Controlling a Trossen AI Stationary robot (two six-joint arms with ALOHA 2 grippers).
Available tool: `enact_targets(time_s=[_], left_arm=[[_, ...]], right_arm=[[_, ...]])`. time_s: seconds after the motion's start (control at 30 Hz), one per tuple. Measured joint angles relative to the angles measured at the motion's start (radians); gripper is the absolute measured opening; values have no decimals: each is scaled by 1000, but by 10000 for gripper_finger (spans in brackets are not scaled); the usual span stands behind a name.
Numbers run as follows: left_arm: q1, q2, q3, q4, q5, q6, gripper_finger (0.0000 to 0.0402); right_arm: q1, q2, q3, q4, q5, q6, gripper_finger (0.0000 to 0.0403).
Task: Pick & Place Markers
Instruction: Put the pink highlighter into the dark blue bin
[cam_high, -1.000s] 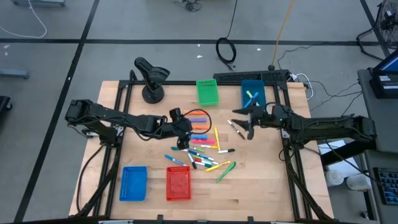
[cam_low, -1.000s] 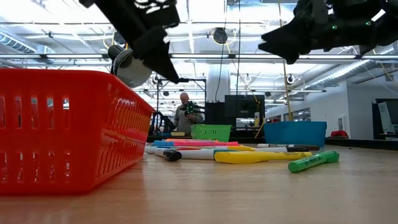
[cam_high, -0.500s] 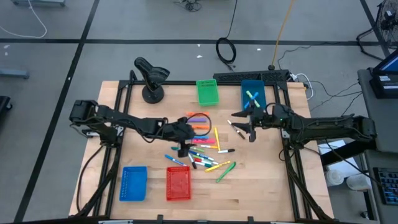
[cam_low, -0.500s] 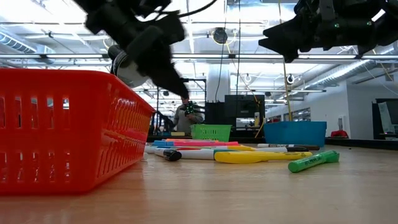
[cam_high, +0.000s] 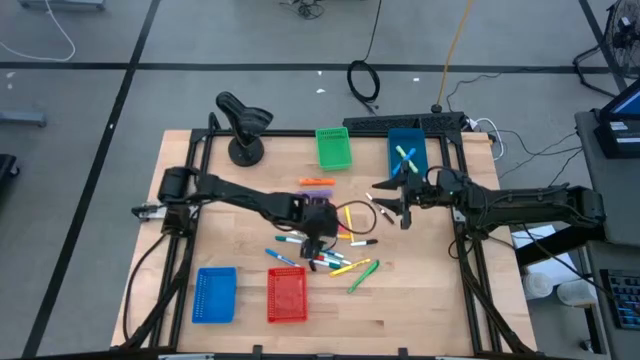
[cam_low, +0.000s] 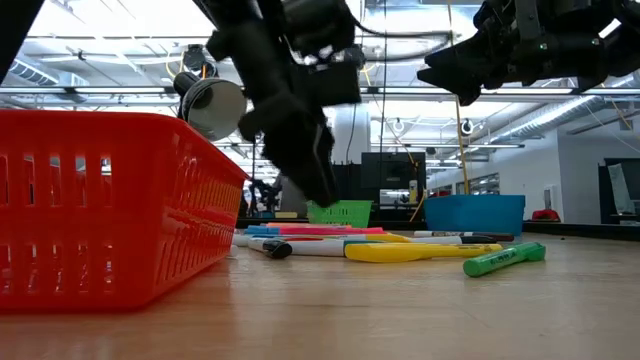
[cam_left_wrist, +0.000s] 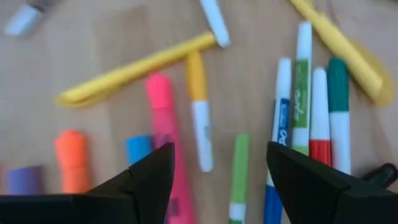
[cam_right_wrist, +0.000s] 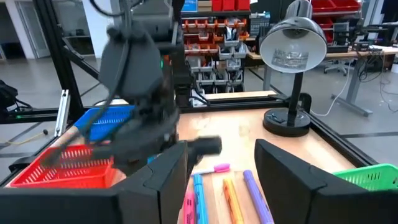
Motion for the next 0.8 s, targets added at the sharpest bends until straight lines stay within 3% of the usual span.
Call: enact_targets(time_s=[0.8], left_arm=[[66,39,0,-27,3,-10,255]], right_arm=[[0,0,-4,6,0,0,173]])
